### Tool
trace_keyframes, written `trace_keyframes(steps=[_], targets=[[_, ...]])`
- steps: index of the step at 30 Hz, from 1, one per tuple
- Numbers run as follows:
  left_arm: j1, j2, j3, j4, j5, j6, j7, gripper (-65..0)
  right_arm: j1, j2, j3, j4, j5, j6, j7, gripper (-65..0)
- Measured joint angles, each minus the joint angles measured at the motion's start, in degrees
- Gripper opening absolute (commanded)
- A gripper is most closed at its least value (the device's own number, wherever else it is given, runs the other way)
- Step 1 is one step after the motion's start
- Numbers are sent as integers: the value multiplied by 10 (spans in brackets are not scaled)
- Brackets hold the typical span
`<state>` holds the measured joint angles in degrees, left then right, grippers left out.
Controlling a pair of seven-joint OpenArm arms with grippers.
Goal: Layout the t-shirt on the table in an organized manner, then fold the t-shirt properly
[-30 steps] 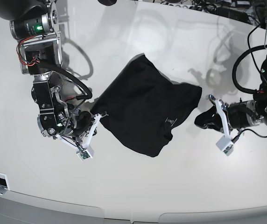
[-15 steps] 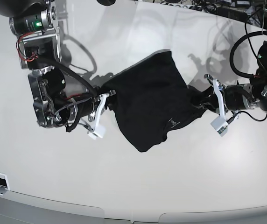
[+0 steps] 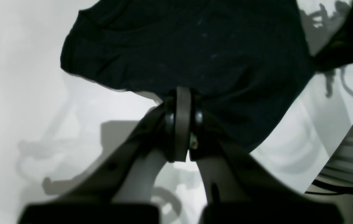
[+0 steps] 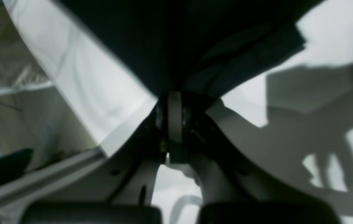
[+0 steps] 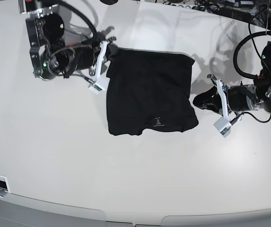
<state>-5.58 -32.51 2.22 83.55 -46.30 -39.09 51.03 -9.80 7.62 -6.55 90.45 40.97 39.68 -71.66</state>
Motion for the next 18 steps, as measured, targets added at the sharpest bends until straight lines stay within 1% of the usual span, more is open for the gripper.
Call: trace_keyframes(steps=[3, 6, 7, 8, 9, 12, 14, 17, 18], targets=[[0, 0, 0, 0, 0, 0, 0, -650, -23, 0, 1, 60, -3, 0, 0, -650], [0, 0, 0, 0, 0, 0, 0, -650, -27, 0, 16, 121, -2, 0, 9, -650], [0, 0, 0, 0, -10, -4, 4, -650, -26, 0, 25, 142, 1, 0, 11, -650], [0, -2, 0, 0, -32, -4, 22, -650, -24, 0, 38, 161, 11, 0, 11, -650], [0, -4, 0, 0, -63, -4, 49, -650, -24, 0, 54, 175, 34, 0, 12, -650], [6, -7, 0, 0, -150, -4, 115, -650, -36, 0, 111, 183, 150, 0, 2, -650], [16, -9, 0, 0, -191, -4, 132, -650, -52, 0, 152, 183, 240, 0, -30, -650], [36, -13, -1, 12, -203, -4, 146, -650, -73, 0, 204, 183, 378, 0, -97, -650], [45, -14, -3, 21, -203, -5, 148, -650, -79, -1, 215, 183, 412, 0, -97, -650]])
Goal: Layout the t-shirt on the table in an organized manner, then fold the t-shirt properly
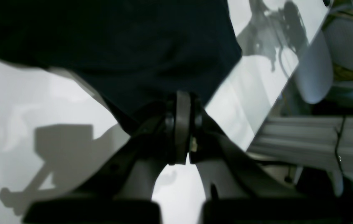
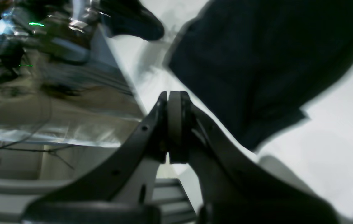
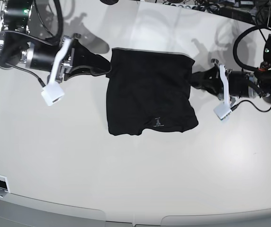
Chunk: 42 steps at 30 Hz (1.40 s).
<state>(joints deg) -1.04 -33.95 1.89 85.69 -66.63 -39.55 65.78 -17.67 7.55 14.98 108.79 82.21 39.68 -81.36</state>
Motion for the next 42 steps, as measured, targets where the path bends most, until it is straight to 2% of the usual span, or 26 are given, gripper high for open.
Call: trace_keyframes(steps=[2, 10, 15, 20, 25, 28, 30, 35, 37, 40, 42], targets=[[23, -2, -4, 27, -2, 0, 0, -650, -13, -1, 15, 1, 18, 0, 10, -650], [160, -8, -24, 186, 5, 0, 17, -650, -101, 3, 19, 1, 10, 0, 9, -650], [263, -8, -61, 264, 42, 0, 17, -650, -174, 9, 19, 51, 7, 0, 5, -650], [384, -11, -115, 302, 45, 0, 30, -650, -259, 8, 20, 110, -8, 0, 11, -650], [493, -11, -181, 313, 47, 0, 62, -650, -328, 9, 43, 120, -64, 0, 9, -650], [562, -12, -220, 313, 50, 0, 60, -650, -367, 9, 63, 121, -86, 0, 12, -650], [598, -13, -231, 313, 49, 12, 50, -650, -394, 8, 70, 121, -131, 0, 12, -650], [657, -10, -221, 313, 59, 14, 15, -650, -447, 9, 70, 120, -247, 0, 15, -650], [664, -10, -204, 309, 89, 14, -2, -650, -464, 9, 70, 112, -277, 0, 49, -650], [662, -10, -170, 282, 127, 47, -31, -650, -466, 8, 70, 65, -310, 0, 71, -650], [657, -10, -142, 254, 162, 53, -67, -650, -461, 8, 69, 20, -332, 0, 99, -650]])
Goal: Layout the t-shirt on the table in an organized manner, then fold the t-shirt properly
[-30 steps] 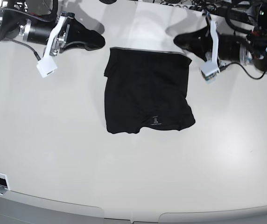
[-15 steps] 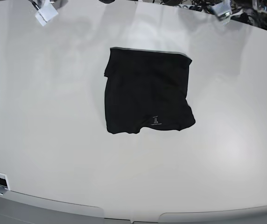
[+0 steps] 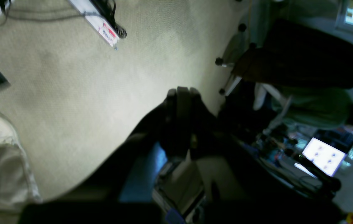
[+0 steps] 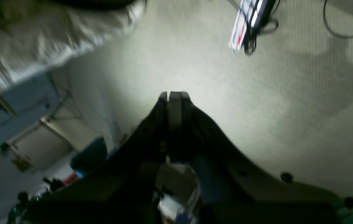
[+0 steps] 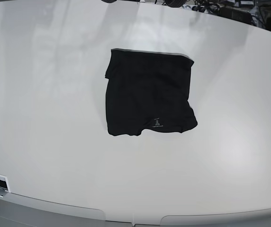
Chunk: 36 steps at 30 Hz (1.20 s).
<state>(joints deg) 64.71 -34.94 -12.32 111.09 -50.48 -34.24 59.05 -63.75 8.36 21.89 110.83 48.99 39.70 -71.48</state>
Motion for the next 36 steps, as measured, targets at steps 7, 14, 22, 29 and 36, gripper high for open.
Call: trace_keyframes(steps=[7, 14, 22, 29, 36], targets=[[-90, 3, 118, -145, 71, 5, -85, -650, 86, -1, 0, -225, -50, -1, 75, -650], [-229, 78, 165, -363, 127, 3, -156, -650, 216, 1, 0, -491, -83, 0, 153, -650], [-334, 129, 165, -638, 221, -1, -350, -650, 295, 37, -61, -695, -301, -2, 439, -650], [-383, 146, 165, -726, 363, 15, -555, -650, 340, 28, -196, -711, -443, -187, 547, -650], [-428, 201, 186, -733, 410, 191, -575, -650, 391, 17, -309, -711, -474, -273, 547, -650]])
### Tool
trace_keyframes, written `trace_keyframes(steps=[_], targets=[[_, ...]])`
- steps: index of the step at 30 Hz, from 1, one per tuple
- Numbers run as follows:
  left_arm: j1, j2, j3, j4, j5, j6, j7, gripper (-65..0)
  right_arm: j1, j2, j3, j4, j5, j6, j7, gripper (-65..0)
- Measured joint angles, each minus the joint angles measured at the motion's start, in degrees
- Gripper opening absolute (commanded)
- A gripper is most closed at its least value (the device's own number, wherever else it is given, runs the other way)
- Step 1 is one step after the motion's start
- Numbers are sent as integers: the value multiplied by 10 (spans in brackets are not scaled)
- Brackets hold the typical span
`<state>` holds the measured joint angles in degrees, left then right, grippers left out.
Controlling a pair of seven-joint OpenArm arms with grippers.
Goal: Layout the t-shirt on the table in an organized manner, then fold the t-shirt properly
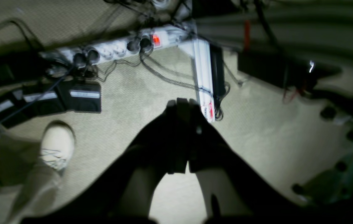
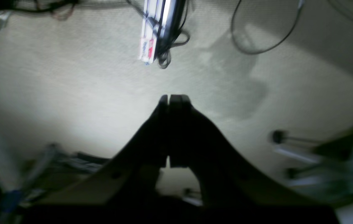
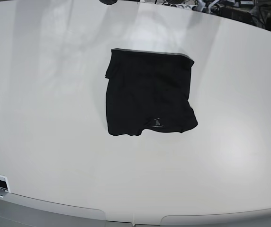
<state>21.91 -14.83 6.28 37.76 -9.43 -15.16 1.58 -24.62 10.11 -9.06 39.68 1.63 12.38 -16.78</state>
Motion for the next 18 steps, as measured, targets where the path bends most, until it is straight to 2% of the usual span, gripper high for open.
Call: trace_keyframes(steps=[3, 4, 8, 10, 15, 18], targets=[[-34, 20, 52, -24, -2, 64, -3, -650, 20, -17, -29, 0, -53, -47, 7, -650], [-46, 25, 73, -35, -2, 72, -3, -650, 25, -21, -37, 0, -53, -56, 16, -650], [-74, 43, 142, -81, -14, 77, -33, -650, 39, -35, -50, 0, -53, -49, 16, -650], [-72, 49, 162, -92, -45, 105, -56, -650, 41, -36, -49, 0, -66, -39, 16, -650], [-68, 45, 169, -91, -73, 116, -56, -650, 42, -46, -49, 0, -93, -40, 19, -650], [-76, 44, 169, -81, -73, 116, -56, -650, 48, -57, -49, 0, -92, -21, 23, -650]])
